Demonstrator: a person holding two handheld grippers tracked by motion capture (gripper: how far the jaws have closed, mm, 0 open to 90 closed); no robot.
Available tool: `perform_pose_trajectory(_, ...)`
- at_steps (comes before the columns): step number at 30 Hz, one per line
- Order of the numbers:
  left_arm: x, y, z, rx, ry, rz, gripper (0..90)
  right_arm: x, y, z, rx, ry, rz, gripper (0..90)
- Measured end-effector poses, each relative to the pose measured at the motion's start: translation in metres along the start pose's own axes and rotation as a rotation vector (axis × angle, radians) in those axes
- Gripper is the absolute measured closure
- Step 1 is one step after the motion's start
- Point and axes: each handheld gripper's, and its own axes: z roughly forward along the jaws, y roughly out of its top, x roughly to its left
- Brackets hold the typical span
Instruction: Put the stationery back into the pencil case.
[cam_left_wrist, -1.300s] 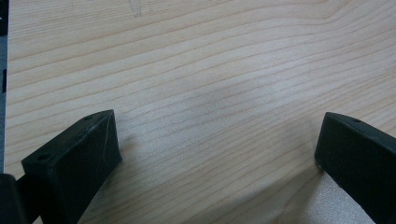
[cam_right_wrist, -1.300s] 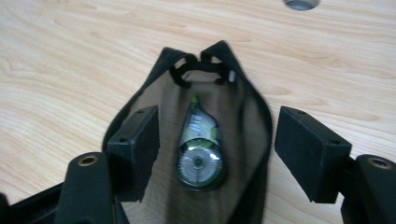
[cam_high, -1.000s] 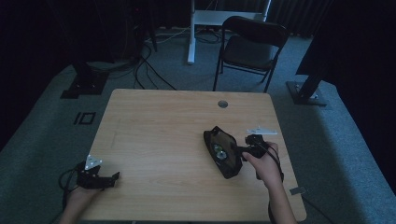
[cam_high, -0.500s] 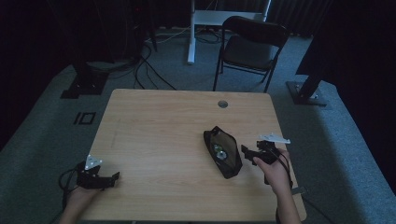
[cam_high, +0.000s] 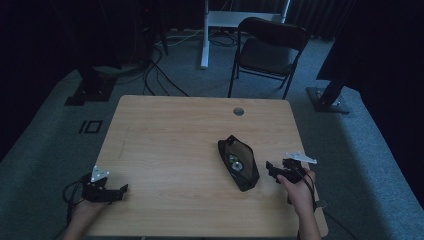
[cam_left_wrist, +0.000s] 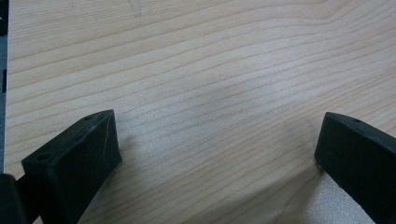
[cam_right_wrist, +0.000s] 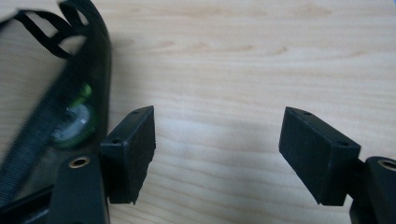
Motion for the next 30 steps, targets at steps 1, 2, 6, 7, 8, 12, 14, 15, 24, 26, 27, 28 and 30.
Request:
perform_pose_trajectory(1, 0.000, 0.000, 0.000, 0.000, 0.000, 0.000, 0.0, -0.001, -0.002, 0.001, 0.003, -0.002, 0.001, 26.6)
perform_pose_trajectory(2, 0.000, 0.000, 0.000, 0.000, 0.000, 0.000, 0.0, -0.002, -0.005, 0.003, 0.010, -0.007, 0.001, 26.6)
perform_pose_trajectory(6, 0.000, 0.000, 0.000, 0.000, 0.000, 0.000, 0.0, -0.004, -0.012, 0.007, 0.014, -0.024, 0.003, 26.6)
perform_pose_trajectory(7, 0.000, 0.000, 0.000, 0.000, 0.000, 0.000, 0.0, -0.004, -0.013, 0.008, 0.016, -0.029, 0.002, 26.6)
perform_pose_trajectory(8, 0.000, 0.000, 0.000, 0.000, 0.000, 0.000, 0.0, -0.004, -0.015, 0.009, 0.021, -0.035, -0.002, 26.5)
perform_pose_trajectory(12, 0.000, 0.000, 0.000, 0.001, 0.000, 0.000, 0.0, -0.004, -0.019, 0.012, 0.034, -0.042, 0.005, 26.6)
perform_pose_trajectory(14, 0.000, 0.000, 0.000, 0.001, 0.000, 0.000, 0.0, -0.005, -0.022, 0.014, 0.036, -0.057, -0.001, 26.5)
perform_pose_trajectory(15, 0.000, 0.000, 0.000, 0.001, 0.000, 0.001, 0.0, -0.005, -0.023, 0.015, 0.037, -0.061, 0.002, 26.5)
perform_pose_trajectory(24, 0.000, 0.000, 0.000, 0.000, 0.000, 0.000, 0.0, -0.008, -0.032, 0.016, 0.046, -0.086, 0.010, 23.7)
perform_pose_trajectory(26, 0.000, 0.000, 0.000, 0.000, 0.000, 0.000, 0.0, -0.008, -0.034, 0.017, 0.048, -0.108, -0.007, 22.0)
perform_pose_trajectory(27, 0.000, 0.000, 0.000, 0.000, 0.000, 0.001, 0.0, -0.007, -0.034, 0.017, 0.048, -0.108, -0.017, 20.4)
perform_pose_trajectory(28, 0.000, 0.000, 0.000, 0.000, 0.000, 0.001, 0.0, -0.006, -0.034, 0.017, 0.051, -0.107, -0.022, 20.0)
perform_pose_trajectory(30, 0.000, 0.000, 0.000, 0.000, 0.000, 0.000, 0.0, -0.004, -0.034, 0.018, 0.059, -0.116, -0.043, 19.0)
